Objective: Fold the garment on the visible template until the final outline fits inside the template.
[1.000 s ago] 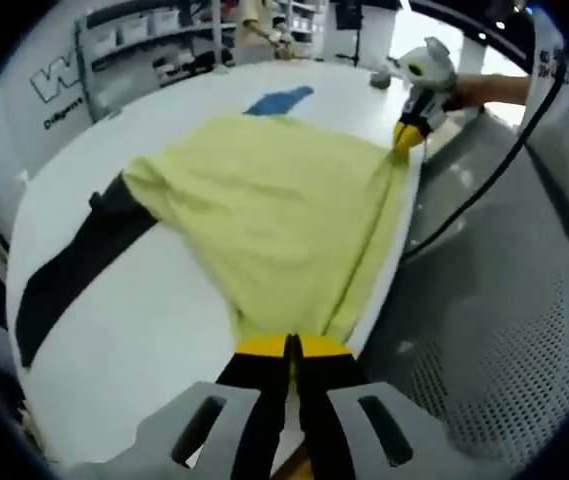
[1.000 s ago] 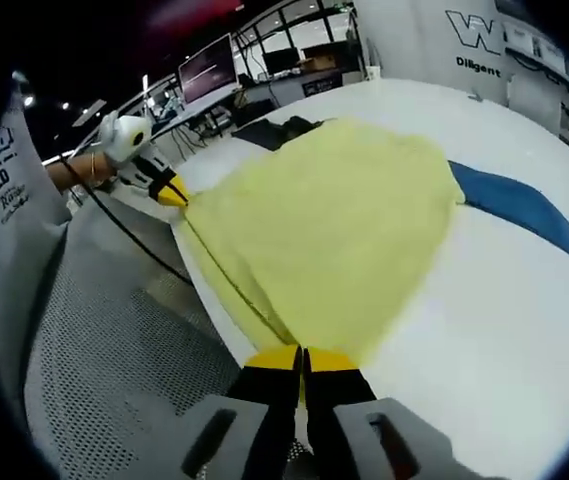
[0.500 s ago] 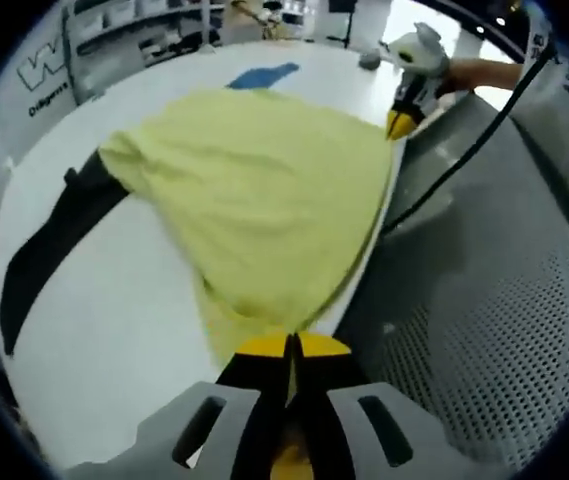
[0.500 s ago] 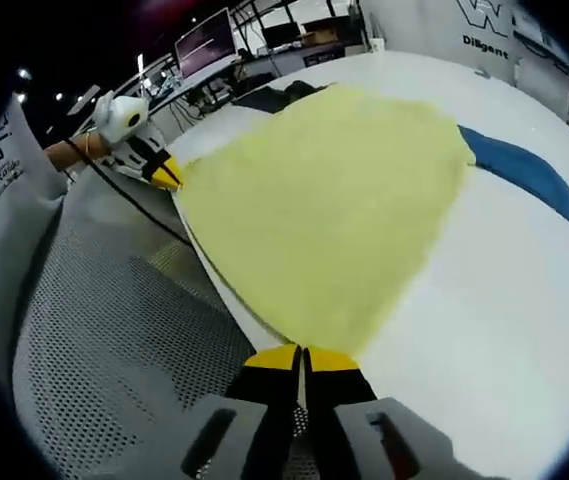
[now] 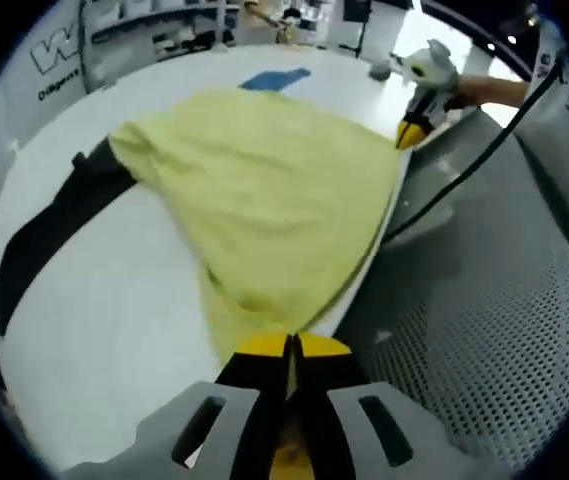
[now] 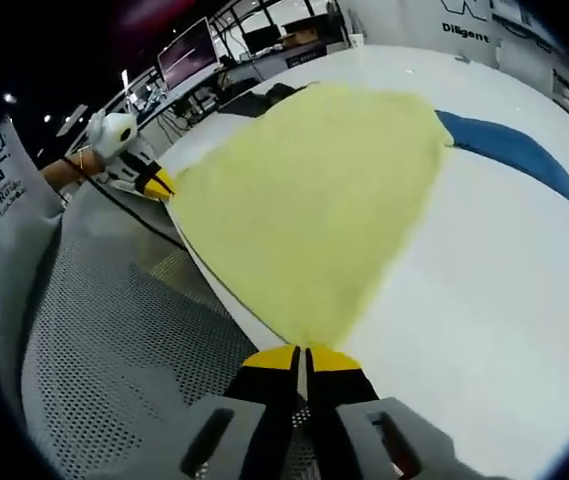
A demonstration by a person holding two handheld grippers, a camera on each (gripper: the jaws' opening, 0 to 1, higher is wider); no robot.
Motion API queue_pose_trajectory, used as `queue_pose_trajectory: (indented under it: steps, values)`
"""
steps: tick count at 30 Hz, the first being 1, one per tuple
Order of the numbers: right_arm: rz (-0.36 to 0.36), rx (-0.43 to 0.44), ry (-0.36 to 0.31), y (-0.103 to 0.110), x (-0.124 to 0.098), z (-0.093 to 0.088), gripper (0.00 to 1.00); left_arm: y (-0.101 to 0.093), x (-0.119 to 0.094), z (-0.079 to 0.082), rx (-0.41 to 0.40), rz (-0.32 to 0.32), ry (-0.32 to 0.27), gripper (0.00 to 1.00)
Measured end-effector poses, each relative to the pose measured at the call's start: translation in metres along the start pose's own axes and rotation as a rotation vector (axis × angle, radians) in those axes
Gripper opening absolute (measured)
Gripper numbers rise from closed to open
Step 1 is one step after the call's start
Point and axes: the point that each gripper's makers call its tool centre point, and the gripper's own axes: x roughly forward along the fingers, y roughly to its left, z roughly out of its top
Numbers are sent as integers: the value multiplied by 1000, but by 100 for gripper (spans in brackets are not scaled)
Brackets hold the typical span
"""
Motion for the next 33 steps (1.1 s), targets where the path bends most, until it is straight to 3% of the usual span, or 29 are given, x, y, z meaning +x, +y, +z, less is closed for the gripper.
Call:
queue_pose_trajectory:
  steps: [5,10,13,18,27,33]
  values:
    - [-29,33,-6,-6,-3,-2,0,0,-9,14,-51,-7,-69,0]
    - [-65,95,-103,-17,-11,14,0,11,-17,38,-87,10,-160,0]
    - [-67,136,-192,-18,-18,33,0,23,-22,55,-119,32,-224,0]
    - [-79,148,-268,-25,-29,52,0,30,-28,72,-87,59,-231,0]
    - [-99,122,-313,-35,-42,76,0,31,-42,101,-64,35,-281,0]
    - [-102,125,-332,-36,-43,78,0,33,-47,88,-41,64,-233,0]
